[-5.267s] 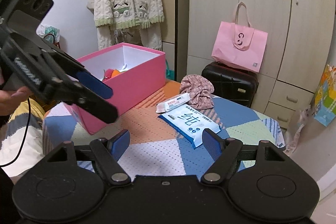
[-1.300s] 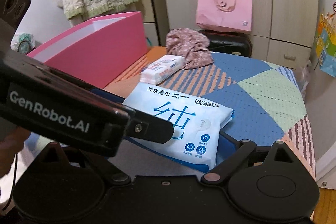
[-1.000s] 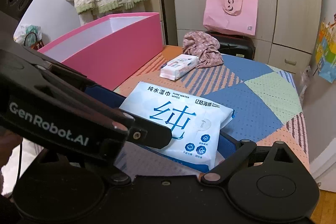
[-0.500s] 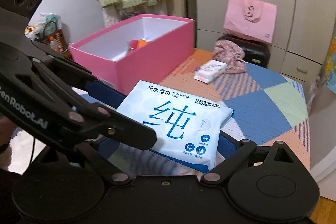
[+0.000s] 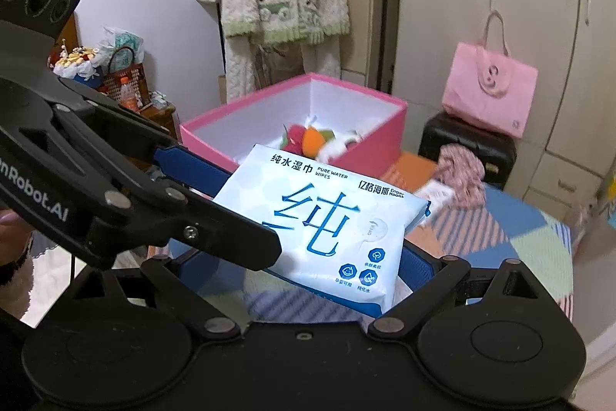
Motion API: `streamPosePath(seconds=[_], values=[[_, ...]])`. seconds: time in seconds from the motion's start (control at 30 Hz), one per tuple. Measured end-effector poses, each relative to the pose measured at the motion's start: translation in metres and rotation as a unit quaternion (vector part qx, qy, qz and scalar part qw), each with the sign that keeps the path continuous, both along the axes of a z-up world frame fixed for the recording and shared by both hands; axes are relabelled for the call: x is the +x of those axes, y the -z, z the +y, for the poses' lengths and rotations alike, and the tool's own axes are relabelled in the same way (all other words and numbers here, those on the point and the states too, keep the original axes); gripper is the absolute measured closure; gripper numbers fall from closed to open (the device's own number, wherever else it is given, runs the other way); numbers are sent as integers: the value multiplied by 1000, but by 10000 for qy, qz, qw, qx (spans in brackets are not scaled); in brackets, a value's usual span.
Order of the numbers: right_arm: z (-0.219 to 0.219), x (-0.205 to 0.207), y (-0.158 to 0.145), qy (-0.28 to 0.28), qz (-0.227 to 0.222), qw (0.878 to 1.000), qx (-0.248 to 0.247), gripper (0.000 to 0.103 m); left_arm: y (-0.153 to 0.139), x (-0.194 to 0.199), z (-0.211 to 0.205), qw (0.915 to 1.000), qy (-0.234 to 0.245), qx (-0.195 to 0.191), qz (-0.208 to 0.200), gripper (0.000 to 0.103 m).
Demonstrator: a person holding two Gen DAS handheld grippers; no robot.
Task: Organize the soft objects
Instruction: 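Lift the wet-wipes pack with both grippers and carry it over the pink box, then lower the wet-wipes pack into the pink box and open both grippers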
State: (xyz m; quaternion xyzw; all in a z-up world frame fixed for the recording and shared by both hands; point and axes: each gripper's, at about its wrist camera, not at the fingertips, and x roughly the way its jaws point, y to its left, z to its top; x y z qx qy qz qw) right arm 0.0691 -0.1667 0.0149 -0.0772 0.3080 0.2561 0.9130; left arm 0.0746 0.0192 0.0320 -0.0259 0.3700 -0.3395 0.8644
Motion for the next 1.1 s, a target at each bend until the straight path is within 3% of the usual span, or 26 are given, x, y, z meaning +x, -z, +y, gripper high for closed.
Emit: streamPosePath(seconds=[0.37,0.57,0.87,1.1], values=[[35,34,-29,-278,-437,9986,106,5,-37,15,41,9971,-416,-86,-625,41],[50,60,-36,-426,-564,9970,320,5,-42,37,61,9946,-706,-226,-720,41],[66,108,-22,-630,-417,9960,468,6,-22,89,83,9927,-1096,-244,-445,41],[74,147,8,-702,68,9957,593,17,9,125,97,9902,-1389,-135,-18,41]])
